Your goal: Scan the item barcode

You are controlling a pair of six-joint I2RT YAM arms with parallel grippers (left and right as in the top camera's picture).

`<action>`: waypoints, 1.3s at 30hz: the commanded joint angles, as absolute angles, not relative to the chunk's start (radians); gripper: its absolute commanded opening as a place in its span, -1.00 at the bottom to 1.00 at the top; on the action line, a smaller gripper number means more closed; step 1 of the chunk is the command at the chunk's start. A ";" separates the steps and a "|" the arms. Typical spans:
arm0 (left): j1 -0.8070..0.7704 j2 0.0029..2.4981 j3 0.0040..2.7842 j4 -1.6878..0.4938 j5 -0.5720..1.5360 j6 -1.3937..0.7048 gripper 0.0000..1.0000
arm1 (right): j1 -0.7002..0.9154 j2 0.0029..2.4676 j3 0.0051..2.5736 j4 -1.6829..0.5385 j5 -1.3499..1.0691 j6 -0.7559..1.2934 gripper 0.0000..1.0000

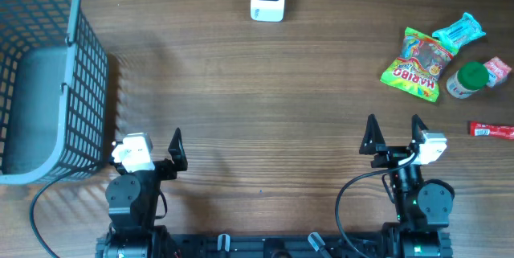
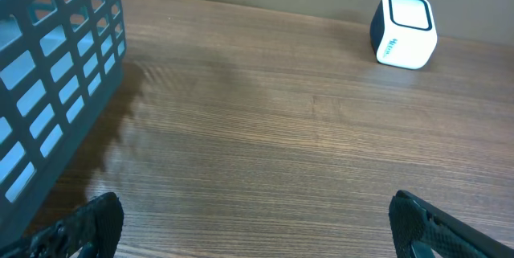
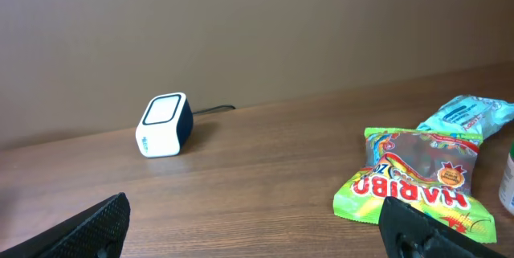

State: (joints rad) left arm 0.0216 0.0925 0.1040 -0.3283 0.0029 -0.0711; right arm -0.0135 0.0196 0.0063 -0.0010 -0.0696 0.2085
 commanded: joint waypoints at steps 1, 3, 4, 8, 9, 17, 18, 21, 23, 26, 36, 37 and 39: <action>0.018 0.086 0.101 -0.325 0.014 -0.056 1.00 | -0.007 0.025 0.005 0.001 -0.052 0.210 1.00; 0.018 0.082 0.101 -0.325 -0.023 -0.055 1.00 | -0.007 0.025 0.005 0.001 -0.052 0.210 0.99; 0.018 0.077 0.101 -0.323 -0.052 -0.056 1.00 | -0.007 0.025 0.005 0.001 -0.052 0.210 0.99; 0.013 0.032 0.085 -0.262 -0.063 -0.059 1.00 | -0.007 0.025 0.005 0.001 -0.052 0.210 0.99; 0.007 0.019 0.073 -0.216 -0.046 -0.059 1.00 | -0.007 0.025 0.005 0.001 -0.052 0.210 1.00; -0.021 0.012 0.006 -0.012 0.010 -0.059 1.00 | -0.007 0.025 0.005 0.001 -0.052 0.210 1.00; -0.021 0.010 0.006 -0.056 0.011 -0.059 1.00 | -0.007 0.025 0.005 0.001 -0.052 0.210 0.99; -0.021 0.006 0.006 -0.079 0.022 -0.059 1.00 | -0.007 0.025 0.005 0.001 -0.052 0.210 1.00; -0.021 0.006 0.006 -0.079 0.022 -0.059 1.00 | -0.007 0.025 0.005 0.001 -0.052 0.210 1.00; -0.033 0.006 0.006 -0.079 0.026 -0.059 1.00 | -0.007 0.025 0.005 0.001 -0.052 0.210 0.99; -0.037 0.016 0.006 -0.076 0.036 -0.059 1.00 | -0.007 0.025 0.005 0.001 -0.052 0.210 1.00; -0.036 0.018 0.006 -0.076 0.036 -0.059 1.00 | -0.007 0.025 0.005 0.001 -0.052 0.210 0.99; -0.036 0.020 0.006 -0.076 0.036 -0.060 1.00 | -0.007 0.025 0.005 0.001 -0.052 0.210 0.99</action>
